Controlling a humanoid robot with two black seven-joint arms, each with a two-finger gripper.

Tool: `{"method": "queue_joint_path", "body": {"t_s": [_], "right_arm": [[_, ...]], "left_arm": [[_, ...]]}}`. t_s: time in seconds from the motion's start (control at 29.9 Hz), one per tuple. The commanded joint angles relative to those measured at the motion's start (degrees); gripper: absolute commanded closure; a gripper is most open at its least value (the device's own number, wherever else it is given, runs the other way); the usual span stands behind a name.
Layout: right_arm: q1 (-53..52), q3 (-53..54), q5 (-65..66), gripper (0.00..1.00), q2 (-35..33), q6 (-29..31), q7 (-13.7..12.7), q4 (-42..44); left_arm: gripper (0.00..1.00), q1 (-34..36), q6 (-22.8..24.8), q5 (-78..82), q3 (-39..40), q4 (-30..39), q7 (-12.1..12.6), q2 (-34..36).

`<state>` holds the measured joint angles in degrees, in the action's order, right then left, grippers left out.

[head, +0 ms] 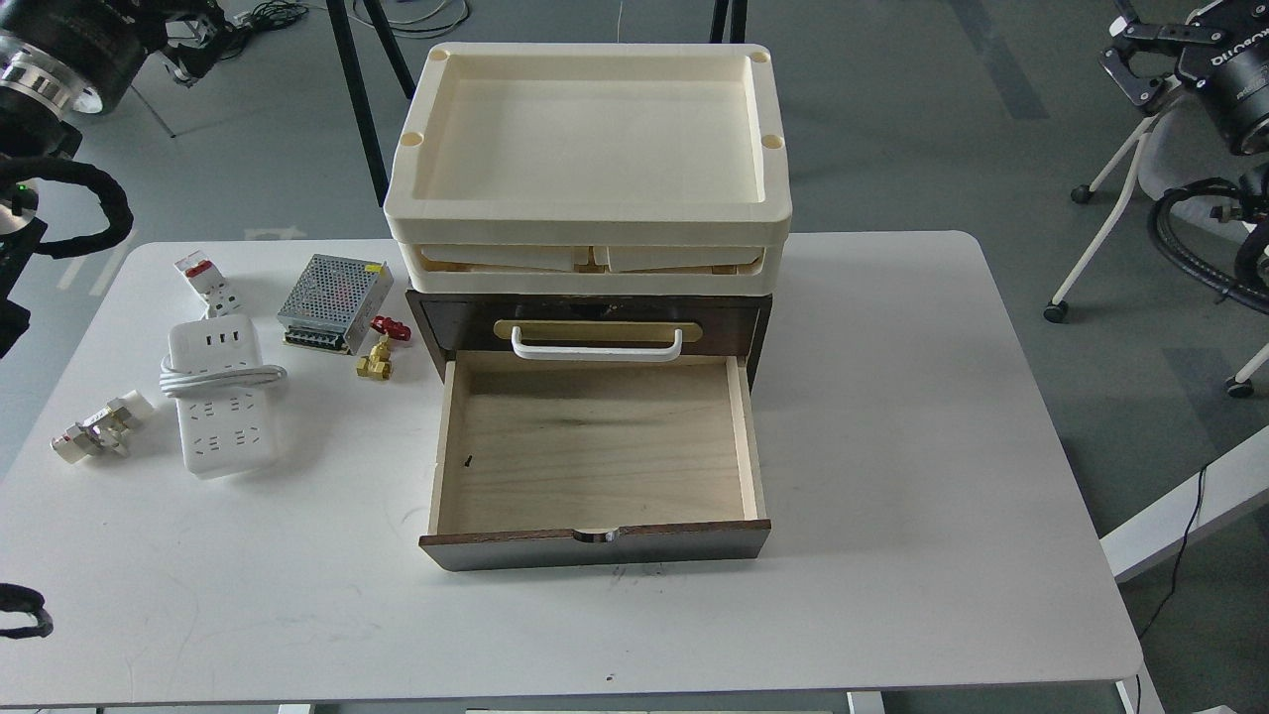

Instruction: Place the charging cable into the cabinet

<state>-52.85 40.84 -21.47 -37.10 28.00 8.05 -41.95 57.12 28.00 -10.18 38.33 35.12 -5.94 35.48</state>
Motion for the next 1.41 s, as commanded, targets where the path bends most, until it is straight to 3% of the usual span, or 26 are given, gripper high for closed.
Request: {"method": "queue_joint_path", "body": {"t_s": [0.0, 0.17, 0.4, 0.47, 0.6, 0.67, 0.74, 1.07, 1.37], "right_arm": [[0.73, 0.12, -0.06, 0.00, 0.63, 0.00, 0.13, 0.55], [0.82, 1.17, -0.06, 0.00, 0.19, 0.00, 0.13, 0.55], [0.82, 1.61, -0.06, 0.00, 0.10, 0.00, 0.13, 0.38], [0.73, 2.22, -0.06, 0.00, -0.07, 0.00, 0.13, 0.38], [0.73, 3.55, -0.06, 0.00, -0.86, 0.00, 0.12, 0.46], [0.73, 3.55, -0.06, 0.00, -1.48, 0.00, 0.13, 0.38], [0.82, 3.55, -0.06, 0.00, -2.36, 0.00, 0.12, 0.38], [1.96, 3.55, -0.06, 0.00, -3.06, 0.00, 0.13, 0.90], [3.72, 3.72, -0.06, 0.00, -3.24, 0.00, 0.13, 0.90]], "left_arm": [[0.00, -0.51, 0.00, 0.16, -0.53, -0.40, 0.23, -0.67], [0.00, -1.13, 0.00, -1.50, 0.96, -0.75, -0.04, -2.17], [0.00, -3.59, 0.00, -7.04, 2.63, -6.73, -0.56, -5.06], [0.00, -4.03, 0.00, -7.48, 3.68, -6.82, -3.36, -5.86], [0.00, -5.61, 0.00, -7.48, 8.77, -6.73, -13.72, -5.34], [0.00, -5.79, 0.00, -7.40, 11.23, -6.12, -15.76, -3.59], [0.01, -6.23, 0.00, -7.40, 11.51, -4.63, -15.94, -0.17], [0.01, -9.92, 0.00, -2.14, 5.18, 21.37, -15.94, 28.57], [0.01, -9.92, 0.00, 33.86, 6.23, 42.90, -16.03, 41.85]]}}
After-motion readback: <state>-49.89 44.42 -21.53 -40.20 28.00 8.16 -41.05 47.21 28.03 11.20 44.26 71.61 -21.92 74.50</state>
